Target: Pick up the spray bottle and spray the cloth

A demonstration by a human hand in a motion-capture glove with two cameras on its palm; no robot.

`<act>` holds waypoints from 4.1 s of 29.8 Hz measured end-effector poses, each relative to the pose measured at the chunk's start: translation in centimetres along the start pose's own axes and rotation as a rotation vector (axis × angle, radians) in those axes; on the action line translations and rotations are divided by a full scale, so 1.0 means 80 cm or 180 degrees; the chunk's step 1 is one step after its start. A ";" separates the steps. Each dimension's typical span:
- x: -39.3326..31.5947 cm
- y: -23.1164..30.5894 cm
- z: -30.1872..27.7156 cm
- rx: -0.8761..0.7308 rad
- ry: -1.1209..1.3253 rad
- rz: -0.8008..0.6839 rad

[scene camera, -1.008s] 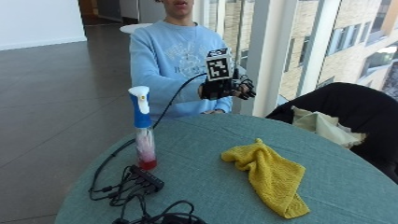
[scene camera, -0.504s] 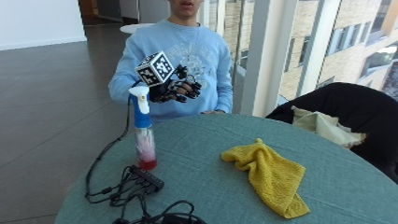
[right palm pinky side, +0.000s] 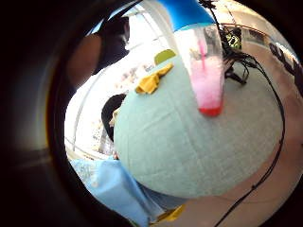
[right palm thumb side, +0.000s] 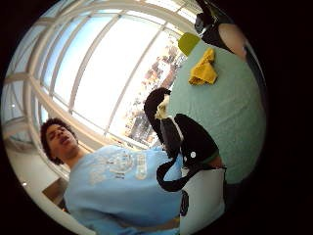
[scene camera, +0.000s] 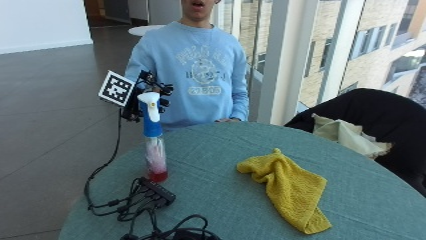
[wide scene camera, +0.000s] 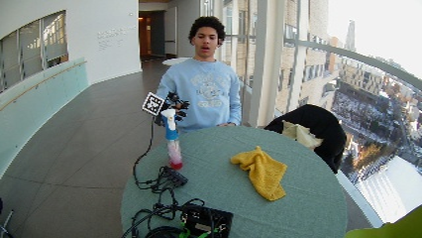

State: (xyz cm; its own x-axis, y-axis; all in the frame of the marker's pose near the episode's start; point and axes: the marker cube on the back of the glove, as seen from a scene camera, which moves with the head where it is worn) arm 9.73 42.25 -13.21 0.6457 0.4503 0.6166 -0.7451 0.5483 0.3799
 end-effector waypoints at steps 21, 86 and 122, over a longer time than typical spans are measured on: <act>0.129 -0.100 -0.012 0.0608 -0.0596 0.0763; -0.012 -0.286 0.186 -0.1959 0.1287 0.1012; -0.014 -0.285 0.203 -0.2216 0.1452 0.1144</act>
State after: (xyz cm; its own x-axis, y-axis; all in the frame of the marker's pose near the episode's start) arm 23.26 17.83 -11.37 0.5077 0.8308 0.2281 -0.7406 0.5561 -0.3771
